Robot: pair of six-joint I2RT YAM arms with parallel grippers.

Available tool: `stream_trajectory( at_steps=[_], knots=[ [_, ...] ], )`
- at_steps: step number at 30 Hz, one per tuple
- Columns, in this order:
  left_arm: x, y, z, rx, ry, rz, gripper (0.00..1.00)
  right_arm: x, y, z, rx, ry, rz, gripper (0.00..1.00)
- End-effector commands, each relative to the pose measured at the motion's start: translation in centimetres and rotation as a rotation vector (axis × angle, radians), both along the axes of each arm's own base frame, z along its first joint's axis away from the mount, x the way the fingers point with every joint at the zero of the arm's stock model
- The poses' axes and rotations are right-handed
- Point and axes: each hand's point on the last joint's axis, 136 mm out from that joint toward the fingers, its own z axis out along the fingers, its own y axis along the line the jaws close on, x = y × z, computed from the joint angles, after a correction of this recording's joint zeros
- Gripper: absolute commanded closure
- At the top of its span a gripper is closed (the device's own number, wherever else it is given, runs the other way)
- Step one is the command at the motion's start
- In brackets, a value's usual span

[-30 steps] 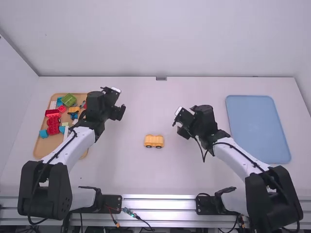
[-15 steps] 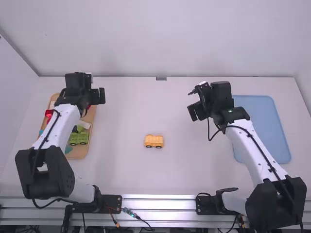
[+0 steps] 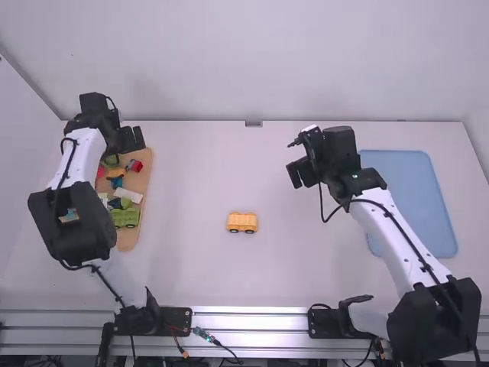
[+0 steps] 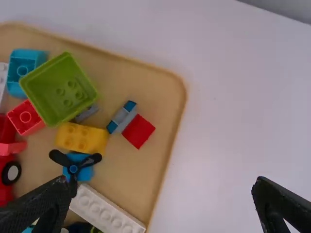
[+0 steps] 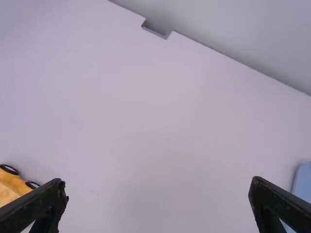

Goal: Assemble lego blocks to make yellow taxi

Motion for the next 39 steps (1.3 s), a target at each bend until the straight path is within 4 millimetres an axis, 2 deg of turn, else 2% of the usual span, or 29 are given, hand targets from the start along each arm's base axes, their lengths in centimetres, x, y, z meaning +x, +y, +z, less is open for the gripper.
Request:
stream_trajectory(
  at_steps=[1, 7, 9, 15, 19, 28, 31, 39],
  knots=[
    [0.7, 2.0, 0.0, -0.023, 0.007, 0.044, 0.01, 0.2, 0.7, 0.9, 0.010, -0.019, 0.011, 0.01],
    [1.9, 5.9, -2.5, -0.081, 0.074, 0.214, 0.01, 0.0, 1.3, 0.9, -0.002, -0.028, 0.039, 0.01],
    [2.2, 6.4, -3.2, -0.089, 0.097, 0.223, 0.01, 0.0, 1.2, 0.9, -0.002, -0.028, 0.036, 0.01],
    [1.8, 6.3, -5.9, -0.118, 0.194, 0.225, 0.01, 0.0, 1.2, 0.9, -0.002, -0.027, 0.035, 0.01],
    [1.6, 6.0, -6.4, -0.125, 0.208, 0.223, 0.01, 0.0, 1.4, 0.9, 0.001, -0.025, 0.038, 0.01],
    [1.5, 6.1, -7.2, -0.171, 0.197, 0.335, 0.01, 0.0, 1.2, 0.9, 0.001, -0.026, 0.034, 0.01],
    [1.9, 6.3, -7.7, -0.203, 0.162, 0.425, 0.01, 0.0, 1.2, 0.9, 0.001, -0.026, 0.034, 0.01],
    [0.0, 5.3, -9.9, -0.359, 0.194, 0.812, 0.01, -0.1, 1.4, 0.9, 0.003, -0.025, 0.040, 0.01]
  ],
)
